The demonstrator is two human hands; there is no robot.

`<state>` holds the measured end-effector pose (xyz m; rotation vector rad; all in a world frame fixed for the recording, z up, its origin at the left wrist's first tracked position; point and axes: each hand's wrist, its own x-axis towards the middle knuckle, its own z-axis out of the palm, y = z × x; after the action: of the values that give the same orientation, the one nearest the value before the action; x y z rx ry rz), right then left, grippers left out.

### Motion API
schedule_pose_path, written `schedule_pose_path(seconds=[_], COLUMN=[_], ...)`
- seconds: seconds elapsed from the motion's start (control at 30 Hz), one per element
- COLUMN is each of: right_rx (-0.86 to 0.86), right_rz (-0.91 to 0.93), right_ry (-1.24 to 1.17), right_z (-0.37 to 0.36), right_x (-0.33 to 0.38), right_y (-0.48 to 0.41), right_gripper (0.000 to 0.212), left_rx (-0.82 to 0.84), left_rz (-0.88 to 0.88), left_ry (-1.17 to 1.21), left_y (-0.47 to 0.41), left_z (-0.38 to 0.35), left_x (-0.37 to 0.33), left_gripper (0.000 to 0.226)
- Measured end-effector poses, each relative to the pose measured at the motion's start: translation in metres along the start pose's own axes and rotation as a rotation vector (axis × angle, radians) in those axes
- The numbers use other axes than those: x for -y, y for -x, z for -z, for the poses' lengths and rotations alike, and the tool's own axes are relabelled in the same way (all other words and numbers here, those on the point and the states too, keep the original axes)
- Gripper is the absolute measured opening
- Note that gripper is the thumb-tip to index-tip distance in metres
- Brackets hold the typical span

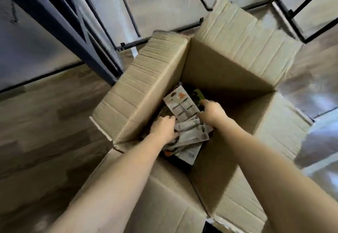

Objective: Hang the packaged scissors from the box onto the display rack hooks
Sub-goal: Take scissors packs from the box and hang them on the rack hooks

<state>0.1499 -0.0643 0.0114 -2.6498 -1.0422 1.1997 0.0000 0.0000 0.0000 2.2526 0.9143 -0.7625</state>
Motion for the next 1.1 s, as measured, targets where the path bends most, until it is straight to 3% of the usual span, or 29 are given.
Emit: schedule_pose_path(seconds=[0.23,0.33,0.43,0.53,0.8,0.97,1.1], right_rx=[-0.052,-0.060,-0.105,-0.140,-0.258,-0.261,-0.179], right_rz=[-0.004,-0.053,0.005,0.054,0.236,0.261,0.292], right_ry=[-0.091,-0.075,-0.174,-0.168,-0.180,-0.280,-0.479], right_z=[-0.045,-0.054,-0.052,-0.037,0.073,0.171,0.261], right_x=[0.004,0.005,0.006,0.013,0.045,0.077,0.096], right_y=[-0.079,-0.091,-0.087,-0.067,0.033,0.120,0.194], right_gripper=[0.050,0.041,0.023,0.021,0.012,0.025,0.010], left_rx=[0.184,0.163,0.164,0.135,-0.117,-0.216,-0.288], left_rz=[-0.075,-0.121,-0.172,-0.174,-0.267,-0.343,-0.464], left_ry=[-0.223,-0.318,-0.273,-0.236,-0.315,-0.190,-0.085], left_y=[-0.054,-0.066,-0.064,-0.052,0.041,0.125,0.201], left_z=[-0.027,-0.027,-0.020,-0.006,0.098,0.190,0.261], left_x=[0.013,0.016,0.015,0.013,-0.028,-0.063,-0.091], left_gripper=[0.052,0.044,0.033,0.028,0.035,0.036,0.029])
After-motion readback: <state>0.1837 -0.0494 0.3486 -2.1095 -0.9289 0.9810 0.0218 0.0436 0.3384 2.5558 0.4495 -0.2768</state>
